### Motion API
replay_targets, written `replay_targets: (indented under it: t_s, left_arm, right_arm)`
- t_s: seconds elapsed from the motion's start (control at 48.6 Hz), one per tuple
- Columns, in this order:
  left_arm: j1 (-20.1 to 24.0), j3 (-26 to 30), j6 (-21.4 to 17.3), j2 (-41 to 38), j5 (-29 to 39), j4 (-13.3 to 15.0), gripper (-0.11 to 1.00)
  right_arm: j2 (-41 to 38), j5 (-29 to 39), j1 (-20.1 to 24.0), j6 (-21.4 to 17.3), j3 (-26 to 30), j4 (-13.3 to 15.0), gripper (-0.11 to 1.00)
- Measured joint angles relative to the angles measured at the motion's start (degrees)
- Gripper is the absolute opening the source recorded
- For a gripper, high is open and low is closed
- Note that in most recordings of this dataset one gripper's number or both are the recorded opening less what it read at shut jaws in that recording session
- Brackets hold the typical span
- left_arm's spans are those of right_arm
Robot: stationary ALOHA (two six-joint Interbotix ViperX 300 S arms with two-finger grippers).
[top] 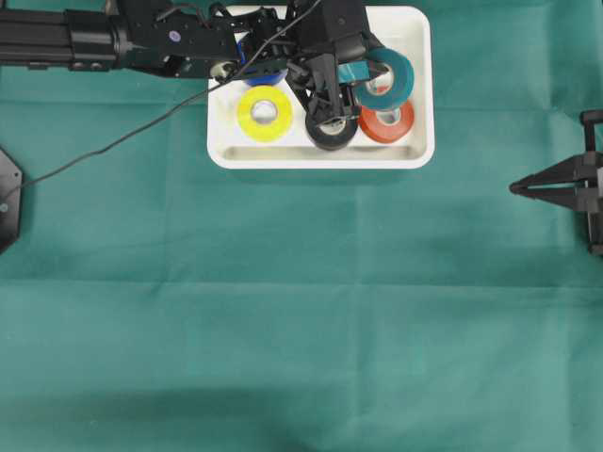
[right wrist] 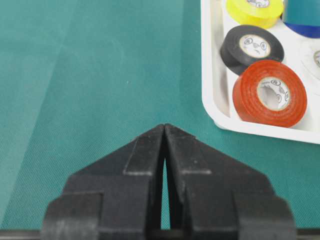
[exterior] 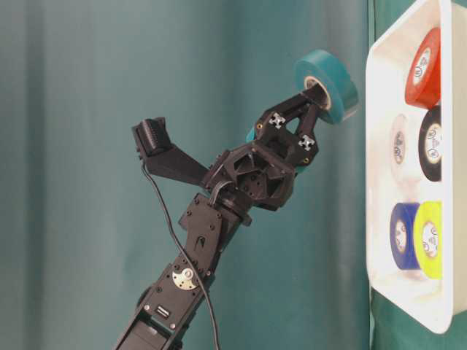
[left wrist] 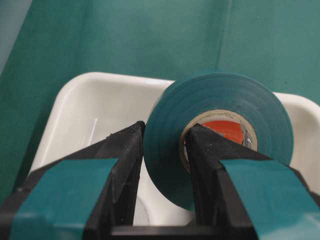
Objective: Put the tape into the white case with the left arm.
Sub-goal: 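Lift the teal tape and carry it into the tray's upper left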
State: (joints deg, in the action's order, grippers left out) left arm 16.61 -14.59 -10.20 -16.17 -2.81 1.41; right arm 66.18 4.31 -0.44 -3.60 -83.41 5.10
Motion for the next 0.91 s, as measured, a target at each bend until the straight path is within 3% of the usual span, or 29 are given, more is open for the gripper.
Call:
replay_targets:
  t_s: [0.247, 0.288, 0.453, 0.514, 0.905]
  left_arm:
    - [0.0, 0.0, 0.0, 0.0, 0.0, 0.0, 0.25]
    - [0.0, 0.0, 0.0, 0.0, 0.0, 0.0, 0.32]
    - [0.1, 0.0, 0.1, 0.0, 0.0, 0.0, 0.81]
    - [0.0, -0.3, 0.1, 0.3, 0.0, 0.0, 0.91]
    - [0.1, -8.0, 0.6, 7.9, -0.1, 0.0, 0.88]
  right_arm:
    - [-0.1, 0.1, 0.0, 0.0, 0.0, 0.0, -0.09]
    - [-0.1, 0.0, 0.0, 0.0, 0.0, 0.0, -0.09]
    - [-0.1, 0.0, 0.1, 0.0, 0.0, 0.0, -0.09]
    - [-0.1, 0.0, 0.0, 0.0, 0.0, 0.0, -0.09]
    - [-0.1, 0.0, 0.0, 0.0, -0.1, 0.0, -0.09]
